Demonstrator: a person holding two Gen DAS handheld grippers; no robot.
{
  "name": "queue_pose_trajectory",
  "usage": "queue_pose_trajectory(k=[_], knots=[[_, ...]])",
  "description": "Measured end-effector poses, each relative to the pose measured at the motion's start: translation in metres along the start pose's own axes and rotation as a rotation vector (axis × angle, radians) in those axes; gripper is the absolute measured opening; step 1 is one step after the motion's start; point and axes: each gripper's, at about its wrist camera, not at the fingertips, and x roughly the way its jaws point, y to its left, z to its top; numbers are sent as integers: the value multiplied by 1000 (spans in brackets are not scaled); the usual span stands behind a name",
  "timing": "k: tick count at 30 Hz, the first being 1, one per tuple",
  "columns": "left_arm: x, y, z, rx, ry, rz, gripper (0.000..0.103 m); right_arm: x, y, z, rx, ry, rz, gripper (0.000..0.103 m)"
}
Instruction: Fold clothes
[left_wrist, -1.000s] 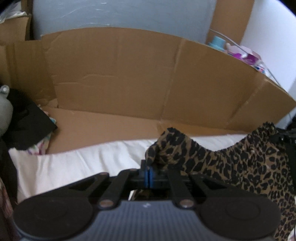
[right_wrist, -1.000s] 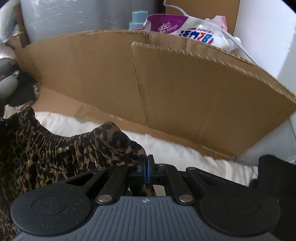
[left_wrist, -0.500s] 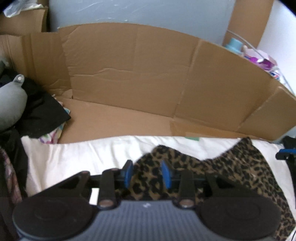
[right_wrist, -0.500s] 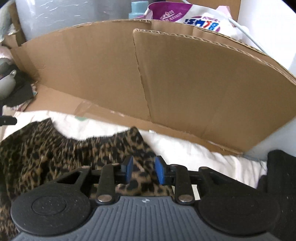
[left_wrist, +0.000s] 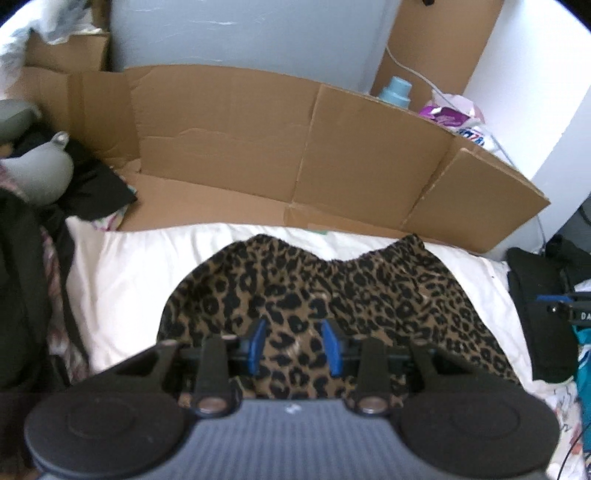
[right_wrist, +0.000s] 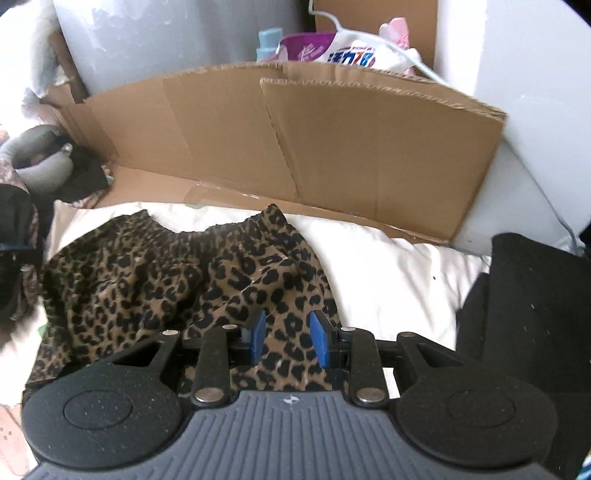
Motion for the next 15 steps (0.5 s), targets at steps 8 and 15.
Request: queue_pose_trajectory(k=[8, 15], knots=[[-47, -24, -45, -35, 5, -41, 36, -51, -3, -36, 20, -13, 22, 35], [-68, -50, -97, -55, 29, -81, 38, -77, -24, -79, 44, -26, 17, 39]])
